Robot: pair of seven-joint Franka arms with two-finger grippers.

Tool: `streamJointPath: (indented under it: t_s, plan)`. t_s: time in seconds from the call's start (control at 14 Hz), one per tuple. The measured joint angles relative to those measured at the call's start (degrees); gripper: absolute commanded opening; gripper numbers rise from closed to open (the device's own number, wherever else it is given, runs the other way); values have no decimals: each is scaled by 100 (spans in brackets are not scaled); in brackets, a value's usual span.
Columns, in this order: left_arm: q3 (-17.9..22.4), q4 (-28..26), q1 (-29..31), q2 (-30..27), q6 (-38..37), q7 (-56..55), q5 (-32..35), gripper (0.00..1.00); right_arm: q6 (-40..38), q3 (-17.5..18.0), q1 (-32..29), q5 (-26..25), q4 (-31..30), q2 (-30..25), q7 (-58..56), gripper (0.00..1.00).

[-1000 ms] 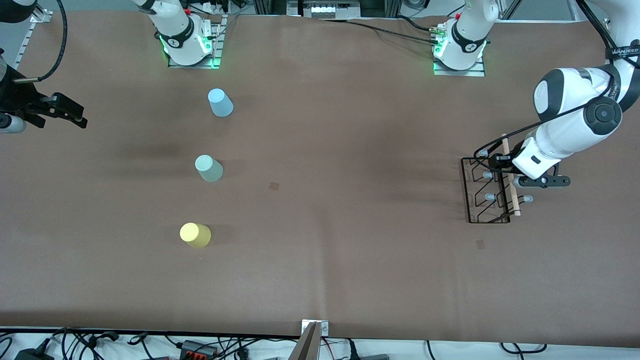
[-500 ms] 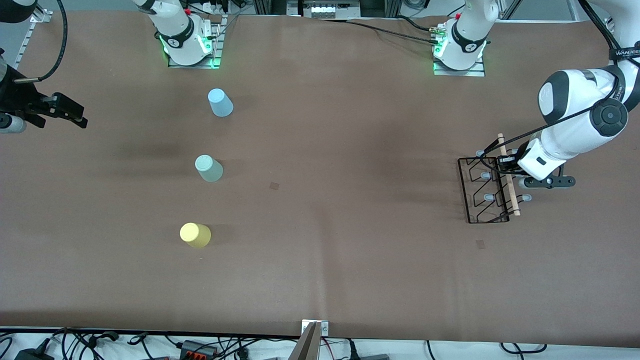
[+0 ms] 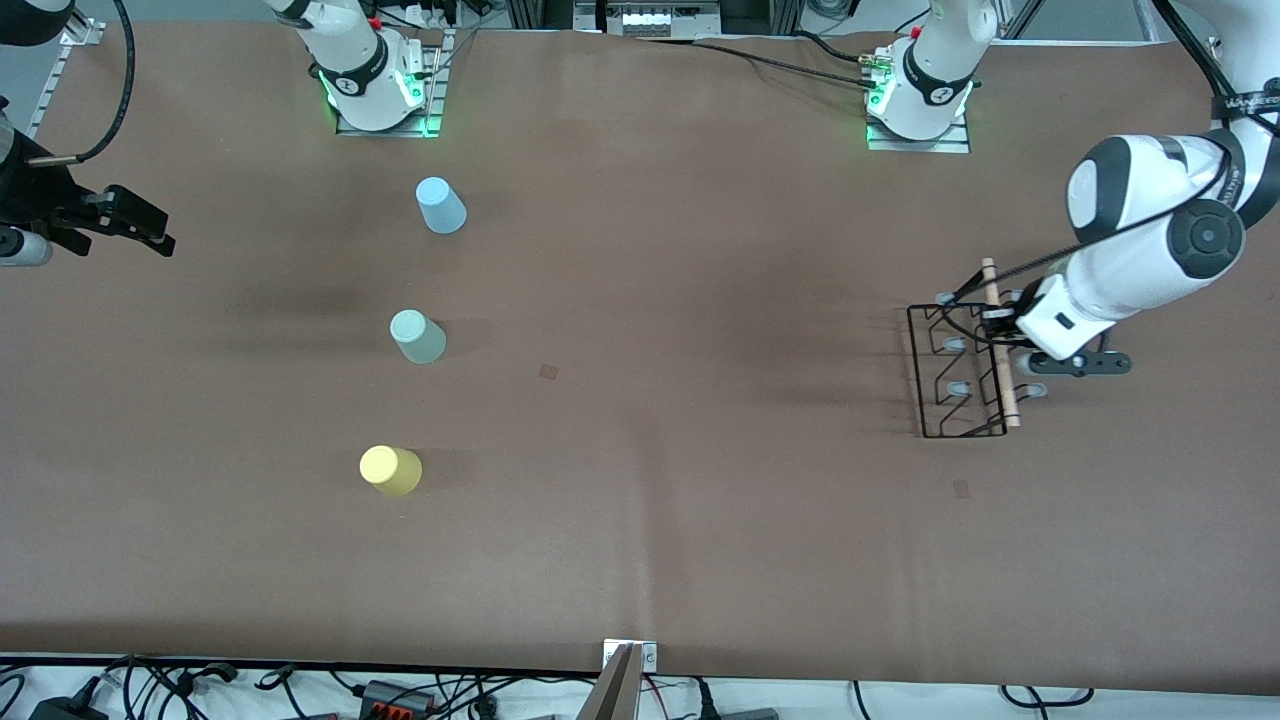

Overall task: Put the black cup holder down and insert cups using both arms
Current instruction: 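Carry the rack to mid-table with the left gripper while the right gripper reaches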

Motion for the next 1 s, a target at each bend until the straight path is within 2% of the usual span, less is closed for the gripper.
streamJointPath:
  t_s: [0.36, 0.71, 1.0]
  plan:
    - [-1325, 990, -455, 156, -494, -2023, -21, 0, -76, -16, -6, -4, 6, -7, 0, 100]
    - [-1482, 2377, -1838, 1256, -600, -3850, -24, 0, -113, -12, -3, -5, -8, 96, 0, 100]
    - [-1479, 2908, -2535, 1884, -580, -4380, -24, 0, -153, 14, 206, -3, -63, 672, 17, 100]
